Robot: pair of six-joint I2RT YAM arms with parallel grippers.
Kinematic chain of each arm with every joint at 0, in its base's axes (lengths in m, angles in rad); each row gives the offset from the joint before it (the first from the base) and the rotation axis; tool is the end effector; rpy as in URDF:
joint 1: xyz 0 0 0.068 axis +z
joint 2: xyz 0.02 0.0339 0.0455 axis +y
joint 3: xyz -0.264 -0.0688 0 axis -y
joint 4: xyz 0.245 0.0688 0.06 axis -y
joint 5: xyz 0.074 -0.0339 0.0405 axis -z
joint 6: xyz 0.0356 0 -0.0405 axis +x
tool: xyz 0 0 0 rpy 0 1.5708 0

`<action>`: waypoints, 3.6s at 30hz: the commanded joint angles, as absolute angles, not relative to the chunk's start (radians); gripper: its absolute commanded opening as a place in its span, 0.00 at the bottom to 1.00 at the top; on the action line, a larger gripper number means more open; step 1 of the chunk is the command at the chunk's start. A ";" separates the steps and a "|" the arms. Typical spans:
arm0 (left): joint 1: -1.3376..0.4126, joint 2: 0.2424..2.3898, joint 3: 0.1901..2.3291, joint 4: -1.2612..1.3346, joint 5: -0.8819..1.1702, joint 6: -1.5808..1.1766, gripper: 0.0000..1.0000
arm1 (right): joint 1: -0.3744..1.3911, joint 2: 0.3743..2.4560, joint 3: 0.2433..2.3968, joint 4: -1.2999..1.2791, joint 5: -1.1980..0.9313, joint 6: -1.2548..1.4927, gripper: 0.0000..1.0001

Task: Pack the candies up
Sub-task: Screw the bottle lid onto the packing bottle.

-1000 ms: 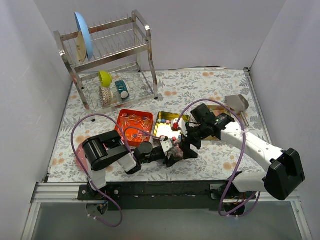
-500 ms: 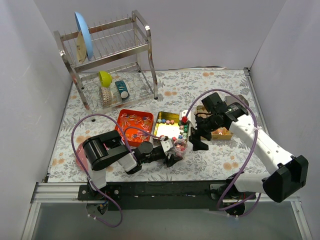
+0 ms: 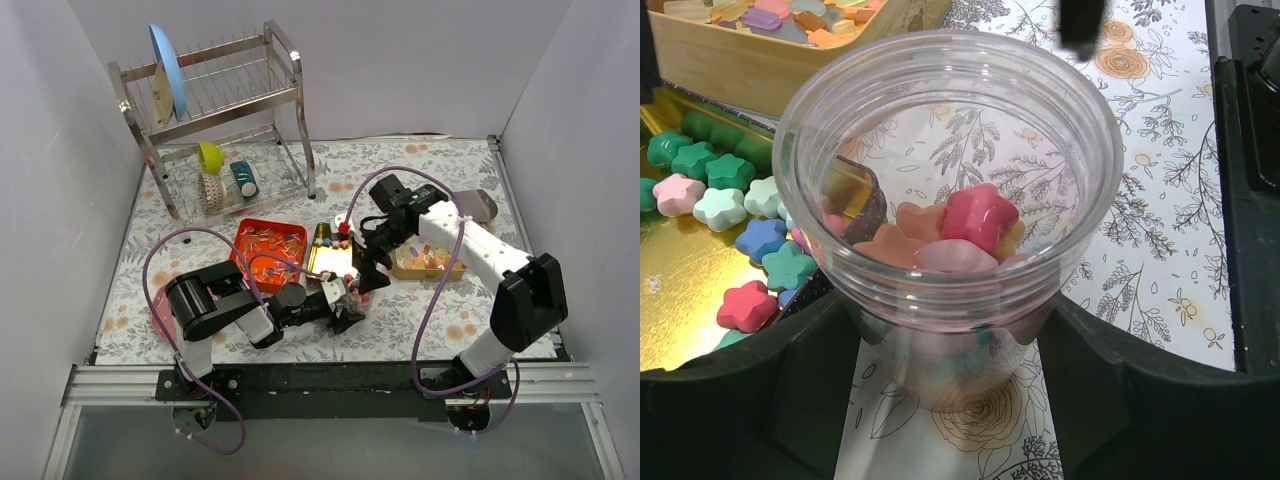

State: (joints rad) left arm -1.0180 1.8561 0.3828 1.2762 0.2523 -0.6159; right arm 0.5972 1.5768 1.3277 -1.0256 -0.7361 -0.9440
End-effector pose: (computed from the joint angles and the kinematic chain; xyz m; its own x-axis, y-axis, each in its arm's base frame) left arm 0.1417 -0.2466 0.1076 -0.6343 -0.0373 -0.7722 0.7182 0.3412 -0.6064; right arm 0.2372 0.1902 0.2792 0.0048 -0.7226 -0.6913 -0.9800 -0.1408 0.1404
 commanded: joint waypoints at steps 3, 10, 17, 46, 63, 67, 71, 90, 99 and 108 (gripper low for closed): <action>-1.009 1.910 0.351 1.020 0.198 -0.612 0.00 | 0.601 1.601 1.353 -1.155 -0.802 -1.026 0.86; -1.008 1.911 0.348 1.026 0.189 -0.617 0.00 | 0.601 1.559 1.279 -1.167 -0.761 -1.046 0.86; -1.008 1.916 0.350 1.025 0.186 -0.618 0.00 | 0.601 1.487 1.206 -1.196 -0.692 -1.045 0.87; -1.008 1.910 0.351 1.012 0.198 -0.618 0.00 | 0.640 1.582 1.359 -1.135 -0.703 -1.057 0.89; -1.002 1.917 0.351 1.023 0.164 -0.640 0.00 | 0.640 1.404 1.187 -1.213 -0.643 -1.039 0.89; -1.002 1.921 0.354 1.022 0.170 -0.638 0.00 | 0.640 1.364 1.173 -1.249 -0.643 -1.035 0.89; -1.002 1.919 0.356 1.012 0.181 -0.634 0.00 | 0.631 1.351 1.170 -1.250 -0.591 -1.012 0.89; -1.002 1.917 0.357 1.008 0.198 -0.629 0.00 | 0.649 1.595 1.399 -1.167 -0.726 -1.068 0.90; -1.002 1.922 0.359 1.011 0.186 -0.635 0.00 | 0.675 1.555 1.316 -1.183 -0.700 -1.081 0.90; -1.002 1.925 0.360 1.014 0.178 -0.634 0.00 | 0.675 1.480 1.246 -1.189 -0.661 -1.068 0.89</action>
State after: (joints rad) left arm -1.0164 1.8648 0.3946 1.2758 0.2390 -0.6239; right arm 0.6727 1.5402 1.2766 -1.0973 -0.6624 -1.0794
